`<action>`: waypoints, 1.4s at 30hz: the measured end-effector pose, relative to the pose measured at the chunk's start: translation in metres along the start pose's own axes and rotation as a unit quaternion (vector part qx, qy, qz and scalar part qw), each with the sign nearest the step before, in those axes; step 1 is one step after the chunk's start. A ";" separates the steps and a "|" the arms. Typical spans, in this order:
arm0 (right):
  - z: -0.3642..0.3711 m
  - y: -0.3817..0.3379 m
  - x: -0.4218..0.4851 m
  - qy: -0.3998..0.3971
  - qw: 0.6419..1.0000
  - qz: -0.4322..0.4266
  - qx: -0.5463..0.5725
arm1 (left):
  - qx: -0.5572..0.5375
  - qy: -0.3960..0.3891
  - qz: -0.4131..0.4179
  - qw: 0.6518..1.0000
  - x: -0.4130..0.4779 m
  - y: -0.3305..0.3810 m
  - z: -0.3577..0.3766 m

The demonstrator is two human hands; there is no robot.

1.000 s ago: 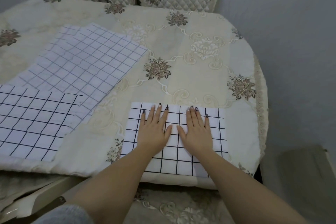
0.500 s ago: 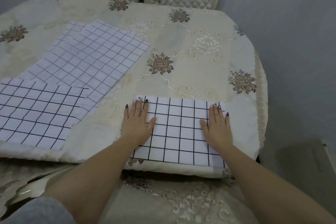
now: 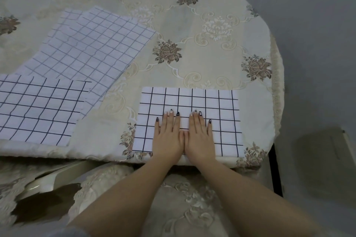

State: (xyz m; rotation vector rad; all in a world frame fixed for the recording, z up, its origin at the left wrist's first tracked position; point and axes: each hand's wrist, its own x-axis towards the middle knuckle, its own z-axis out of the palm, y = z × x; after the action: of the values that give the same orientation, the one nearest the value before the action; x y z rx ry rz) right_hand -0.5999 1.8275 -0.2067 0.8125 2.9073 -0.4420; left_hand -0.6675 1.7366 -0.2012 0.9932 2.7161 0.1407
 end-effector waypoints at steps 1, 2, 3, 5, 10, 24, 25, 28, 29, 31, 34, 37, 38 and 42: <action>0.002 0.000 -0.002 -0.005 1.000 -0.001 -0.005 | 0.001 0.001 0.002 1.000 -0.001 -0.001 0.002; 0.003 0.000 -0.003 -0.006 1.000 -0.001 -0.011 | 0.003 0.003 0.004 1.000 -0.002 -0.002 0.004; 0.004 0.001 -0.004 -0.005 1.000 0.000 -0.018 | 0.005 0.006 0.004 1.000 -0.002 -0.003 0.006; 0.004 0.003 -0.004 -0.001 1.000 -0.001 -0.029 | 0.006 0.015 0.005 1.000 -0.002 -0.006 0.007; -0.002 0.019 -0.007 0.000 0.999 0.001 -0.040 | 0.012 0.023 0.011 1.000 -0.004 -0.023 0.008; -0.021 0.077 -0.016 -0.015 0.996 0.079 -0.050 | 0.020 0.046 -0.056 0.997 -0.012 -0.072 -0.001; -0.022 0.078 -0.016 -0.015 0.995 0.085 -0.048 | 0.019 0.046 -0.058 0.997 -0.012 -0.072 -0.001; -0.027 0.078 -0.016 -0.027 0.994 0.088 -0.053 | 0.007 0.038 -0.063 0.997 -0.012 -0.072 -0.002; -0.026 0.078 -0.015 -0.037 0.994 0.089 -0.052 | -0.003 0.038 -0.063 0.997 -0.012 -0.072 -0.003; -0.027 0.077 -0.013 -0.040 0.994 0.094 -0.029 | -0.040 0.040 -0.074 0.996 -0.010 -0.073 -0.005; -0.037 0.070 -0.009 0.006 0.985 0.129 0.112 | -0.140 0.059 -0.110 0.982 -0.005 -0.071 -0.014; -0.057 0.056 -0.014 0.069 0.921 0.186 0.335 | -0.264 0.084 -0.130 0.952 -0.009 -0.060 -0.033; -0.065 0.049 -0.016 0.083 0.884 0.213 0.408 | -0.320 0.087 -0.135 0.934 -0.012 -0.052 -0.041; -0.094 0.030 -0.010 0.104 0.684 0.305 0.655 | -0.606 -0.025 -0.227 0.762 -0.009 -0.008 -0.087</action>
State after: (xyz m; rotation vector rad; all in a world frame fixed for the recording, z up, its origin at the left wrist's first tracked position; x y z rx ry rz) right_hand -0.5765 1.8748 -0.1233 1.8680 1.7332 -2.4592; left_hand -0.6888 1.7247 -0.1168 -0.0670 1.9678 1.4735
